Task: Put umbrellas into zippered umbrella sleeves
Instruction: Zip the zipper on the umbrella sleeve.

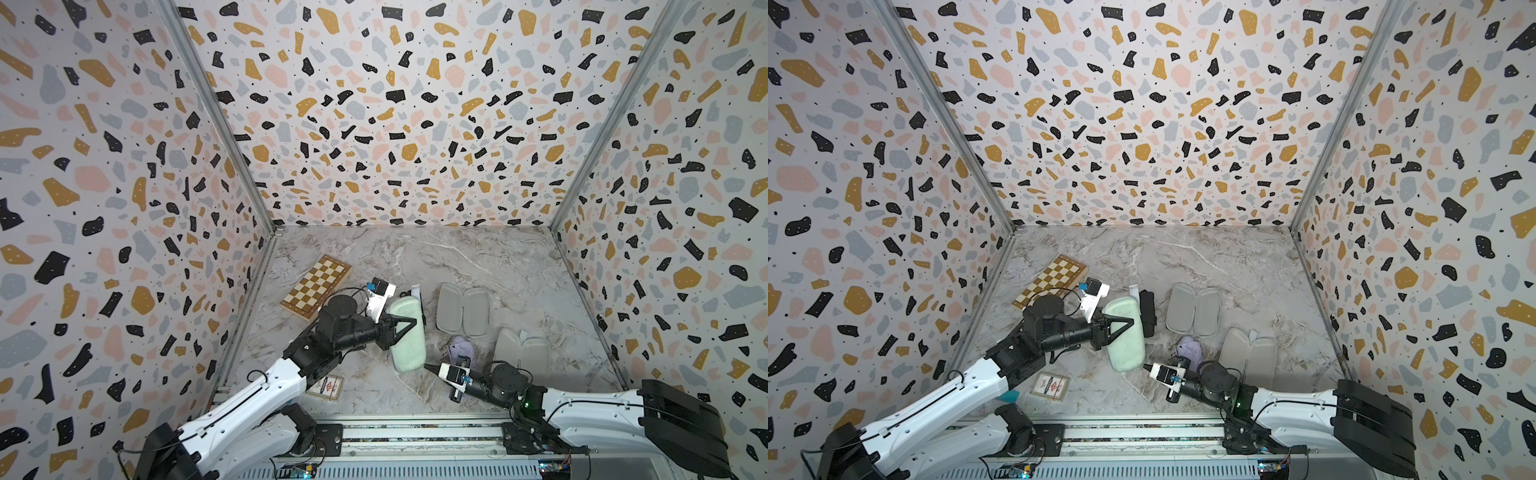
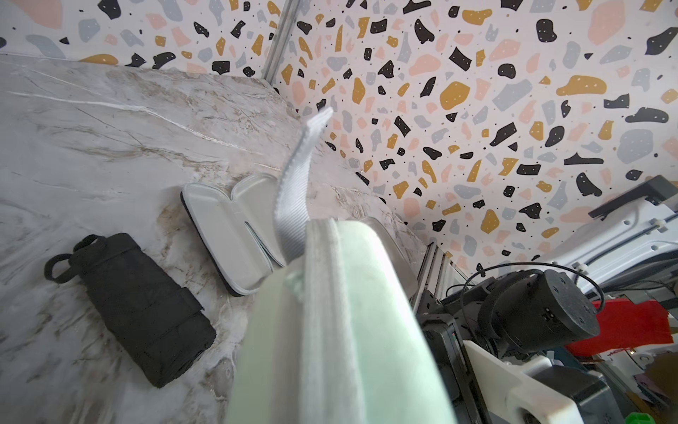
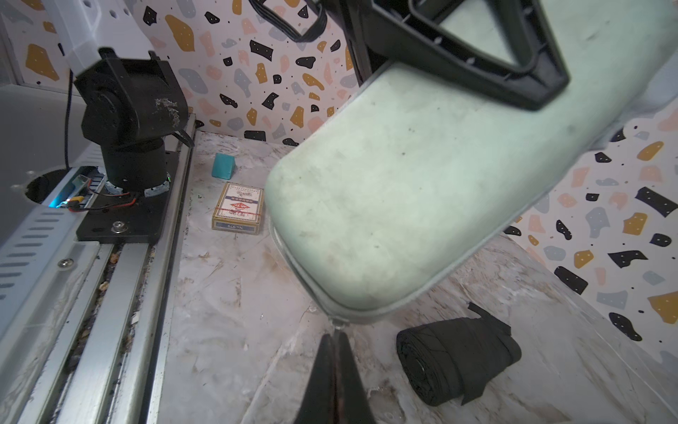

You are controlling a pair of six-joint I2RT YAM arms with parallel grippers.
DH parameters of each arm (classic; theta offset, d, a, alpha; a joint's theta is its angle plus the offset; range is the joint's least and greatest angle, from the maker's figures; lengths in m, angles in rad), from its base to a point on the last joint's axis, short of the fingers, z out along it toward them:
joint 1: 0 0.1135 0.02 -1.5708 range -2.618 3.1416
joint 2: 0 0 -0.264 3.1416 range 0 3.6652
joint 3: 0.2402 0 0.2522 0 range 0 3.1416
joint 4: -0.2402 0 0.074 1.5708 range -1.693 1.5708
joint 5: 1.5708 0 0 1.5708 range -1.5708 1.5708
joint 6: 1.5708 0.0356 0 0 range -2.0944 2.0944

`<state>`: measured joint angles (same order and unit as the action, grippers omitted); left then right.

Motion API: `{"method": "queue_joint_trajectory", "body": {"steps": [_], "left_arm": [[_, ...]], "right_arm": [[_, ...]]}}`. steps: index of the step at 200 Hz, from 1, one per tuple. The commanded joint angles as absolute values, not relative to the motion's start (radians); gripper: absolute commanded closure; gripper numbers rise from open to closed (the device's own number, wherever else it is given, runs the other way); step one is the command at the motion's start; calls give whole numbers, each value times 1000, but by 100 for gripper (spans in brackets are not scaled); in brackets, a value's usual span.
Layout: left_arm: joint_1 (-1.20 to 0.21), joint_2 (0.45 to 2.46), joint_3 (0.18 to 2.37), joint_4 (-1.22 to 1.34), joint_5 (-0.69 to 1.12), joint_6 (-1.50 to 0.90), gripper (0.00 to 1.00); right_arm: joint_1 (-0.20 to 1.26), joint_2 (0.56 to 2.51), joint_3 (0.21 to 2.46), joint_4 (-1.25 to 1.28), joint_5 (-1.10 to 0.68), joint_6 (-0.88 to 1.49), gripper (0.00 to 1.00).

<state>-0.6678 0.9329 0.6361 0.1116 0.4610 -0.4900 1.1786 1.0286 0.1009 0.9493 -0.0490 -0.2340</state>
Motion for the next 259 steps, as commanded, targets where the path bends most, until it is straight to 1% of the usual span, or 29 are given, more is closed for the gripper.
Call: {"method": "queue_joint_trajectory", "body": {"steps": [1, 62, 111, 129, 148, 172, 192, 224, 259], "left_arm": [[-646, 905, 636, 345, 344, -513, 100], [-646, 888, 532, 499, 257, -621, 100], [-647, 844, 423, 511, 97, -753, 100], [-647, 830, 414, 464, 51, -764, 100], [-647, 822, 404, 435, 41, -768, 100], [-646, 819, 405, 393, 50, -756, 100], [-644, 801, 401, 339, -7, -758, 100], [-642, 778, 381, 361, -41, -746, 100], [-642, 784, 340, 421, -22, -764, 100]], "right_arm": [[1196, 1058, 131, 999, -163, -170, 100], [1210, 1209, 209, 1099, -199, -74, 100], [1221, 1309, 281, 1189, -142, 54, 100], [1231, 1358, 310, 1212, -147, 75, 100], [1233, 1403, 325, 1242, -141, 98, 100], [1239, 1446, 358, 1248, -179, 107, 100], [1248, 1472, 379, 1243, -195, 106, 100], [1277, 1515, 420, 1231, -200, 113, 100], [1280, 1522, 437, 1264, -183, 233, 100]]}}
